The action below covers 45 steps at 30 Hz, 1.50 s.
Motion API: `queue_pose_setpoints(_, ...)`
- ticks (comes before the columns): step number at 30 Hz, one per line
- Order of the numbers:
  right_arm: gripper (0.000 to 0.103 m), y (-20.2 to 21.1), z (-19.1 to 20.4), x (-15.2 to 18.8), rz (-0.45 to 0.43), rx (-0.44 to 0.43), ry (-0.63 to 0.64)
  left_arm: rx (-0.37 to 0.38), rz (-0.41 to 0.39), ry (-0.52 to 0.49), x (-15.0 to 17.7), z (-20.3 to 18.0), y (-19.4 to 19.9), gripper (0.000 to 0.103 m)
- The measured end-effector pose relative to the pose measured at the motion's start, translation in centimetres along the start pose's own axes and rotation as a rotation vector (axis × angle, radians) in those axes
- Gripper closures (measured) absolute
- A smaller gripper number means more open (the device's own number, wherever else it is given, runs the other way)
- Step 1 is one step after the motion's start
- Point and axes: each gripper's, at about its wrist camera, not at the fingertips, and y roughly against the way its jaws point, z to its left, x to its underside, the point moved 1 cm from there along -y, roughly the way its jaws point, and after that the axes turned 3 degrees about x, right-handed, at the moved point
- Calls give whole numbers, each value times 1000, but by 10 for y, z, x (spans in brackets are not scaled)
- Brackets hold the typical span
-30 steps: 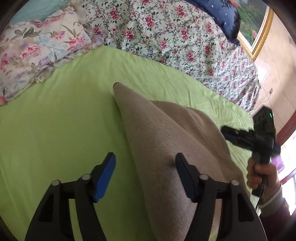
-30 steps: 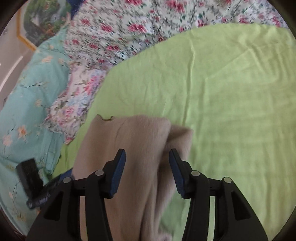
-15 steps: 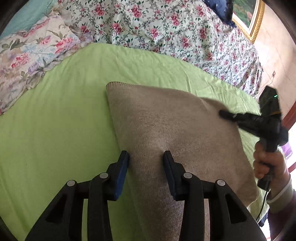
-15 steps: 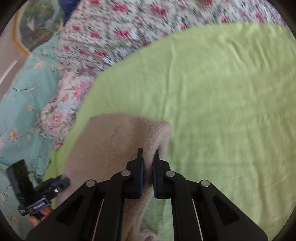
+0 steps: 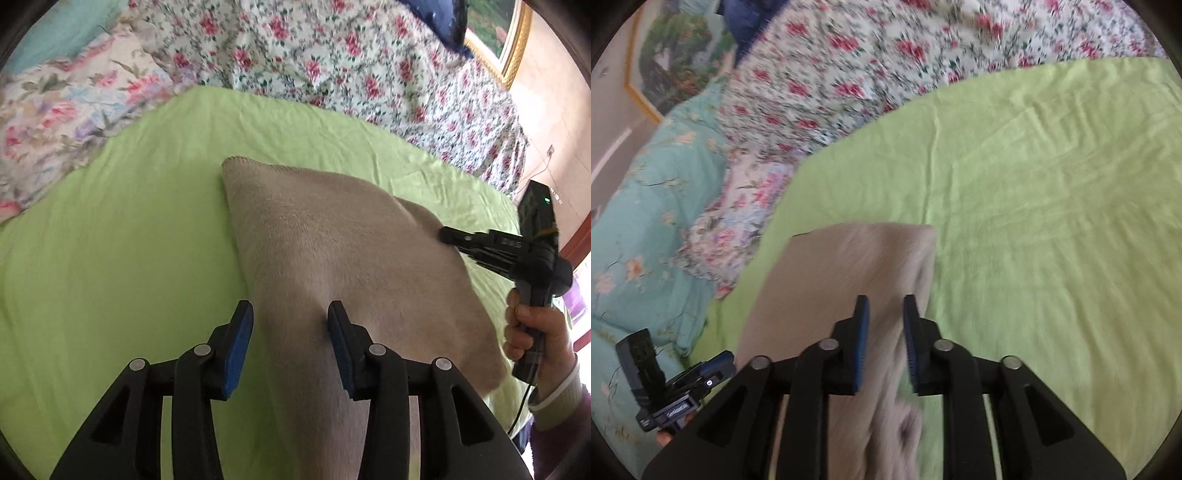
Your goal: Fold small clothes
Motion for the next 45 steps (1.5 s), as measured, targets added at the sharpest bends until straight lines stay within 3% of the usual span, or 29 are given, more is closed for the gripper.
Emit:
queue_pose_setpoints(9,64,52,5,92,48,-56,48,53,-33,-9,80,0,78,59)
queue_pose_setpoints(12,61,49,11,108,73,-49,95,83,-4,-30,107,-8,85,57)
queue_pose_setpoints(16,62,37,16,114,92,-27,123,48,46,-72,119,-24,68,57)
queue_pose_setpoints(17,62,35,17,115,94,-35,127,26,39,-83,117,-30,62,56)
queue_pose_setpoints(19,94,31,21,112,102,-40,130,-17,20,-72,110,-32,53,53)
queue_pose_setpoints(22,95,48,25,106,43,-76,129,-56,7,-30,100,-29,45,54)
queue_pose_setpoints(23,95,53,26,104,27,-74,135,-110,-2,-25,98,-30,45,60)
queue_pose_setpoints(24,95,56,26,103,21,-60,145,-165,3,-35,96,-27,43,76)
queue_pose_setpoints(25,95,55,23,103,37,-34,159,-227,18,-54,97,-28,40,80)
queue_pose_setpoints(28,95,36,13,116,87,91,211,-248,46,-38,107,-29,37,88)
queue_pose_setpoints(31,94,25,-2,128,122,78,156,-273,56,-66,113,-37,35,90)
queue_pose_setpoints(34,80,37,-5,126,106,66,117,-224,73,-62,112,-35,41,91)
queue_pose_setpoints(38,80,71,-1,114,26,64,106,-96,69,-83,114,-29,67,90)
queue_pose_setpoints(42,80,89,27,93,-67,-10,129,23,-28,-106,101,-25,111,90)
queue_pose_setpoints(45,80,63,50,80,-55,-67,161,120,-93,-119,78,-25,120,90)
